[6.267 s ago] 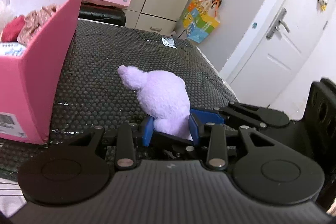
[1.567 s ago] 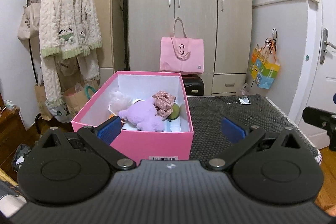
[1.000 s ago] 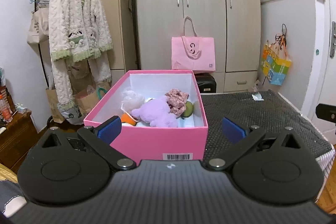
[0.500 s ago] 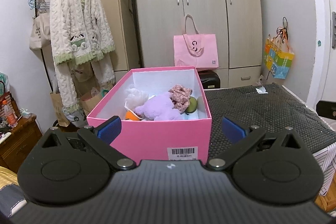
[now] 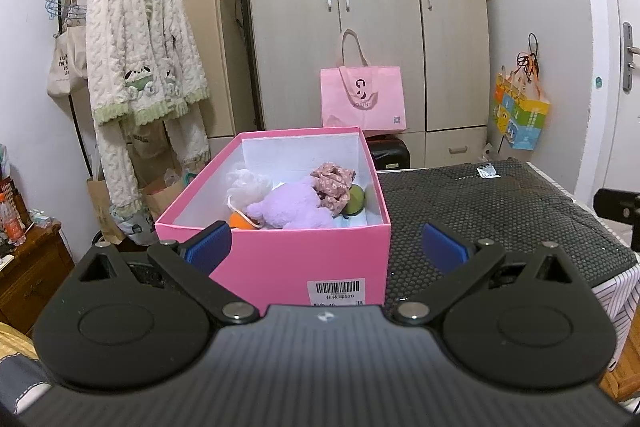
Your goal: Organize soft objects
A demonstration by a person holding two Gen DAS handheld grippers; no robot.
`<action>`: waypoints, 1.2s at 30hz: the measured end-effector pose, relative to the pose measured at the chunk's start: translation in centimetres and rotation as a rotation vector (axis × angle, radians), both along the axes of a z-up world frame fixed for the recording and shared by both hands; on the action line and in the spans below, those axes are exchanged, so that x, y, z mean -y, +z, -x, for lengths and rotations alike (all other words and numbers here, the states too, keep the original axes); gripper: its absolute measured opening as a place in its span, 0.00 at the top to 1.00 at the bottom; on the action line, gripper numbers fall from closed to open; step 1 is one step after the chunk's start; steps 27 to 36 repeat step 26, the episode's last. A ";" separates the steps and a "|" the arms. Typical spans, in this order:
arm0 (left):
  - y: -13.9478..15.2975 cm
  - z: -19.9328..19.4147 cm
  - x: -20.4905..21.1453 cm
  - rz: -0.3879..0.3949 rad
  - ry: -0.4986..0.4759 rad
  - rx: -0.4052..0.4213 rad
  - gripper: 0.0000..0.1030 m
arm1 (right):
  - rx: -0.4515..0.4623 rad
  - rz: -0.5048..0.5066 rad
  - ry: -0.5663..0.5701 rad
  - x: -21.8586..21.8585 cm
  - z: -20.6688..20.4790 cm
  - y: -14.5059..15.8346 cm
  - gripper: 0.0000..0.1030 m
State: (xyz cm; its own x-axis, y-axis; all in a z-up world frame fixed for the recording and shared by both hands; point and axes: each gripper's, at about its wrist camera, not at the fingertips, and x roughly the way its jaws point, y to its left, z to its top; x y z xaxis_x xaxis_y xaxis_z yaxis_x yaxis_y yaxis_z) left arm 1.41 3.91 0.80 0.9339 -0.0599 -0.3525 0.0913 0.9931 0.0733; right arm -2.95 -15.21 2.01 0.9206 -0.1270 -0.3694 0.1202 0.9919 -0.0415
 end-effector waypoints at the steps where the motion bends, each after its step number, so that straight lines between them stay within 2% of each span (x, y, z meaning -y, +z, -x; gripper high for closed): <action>1: 0.0 0.0 0.0 0.002 0.001 0.002 0.00 | 0.000 0.000 -0.002 0.0 0.0 0.0 0.00; 9: -0.1 -0.3 -0.1 -0.012 0.047 0.010 0.00 | 0.008 0.012 -0.006 -0.2 0.2 -0.1 0.00; 16: 0.0 -0.3 -0.6 0.020 0.067 0.030 0.00 | 0.006 0.017 -0.009 -0.1 0.1 -0.2 0.00; 36: 0.1 -0.1 -0.4 0.025 0.052 0.033 0.00 | 0.002 0.021 -0.008 -0.1 -0.1 -0.2 0.00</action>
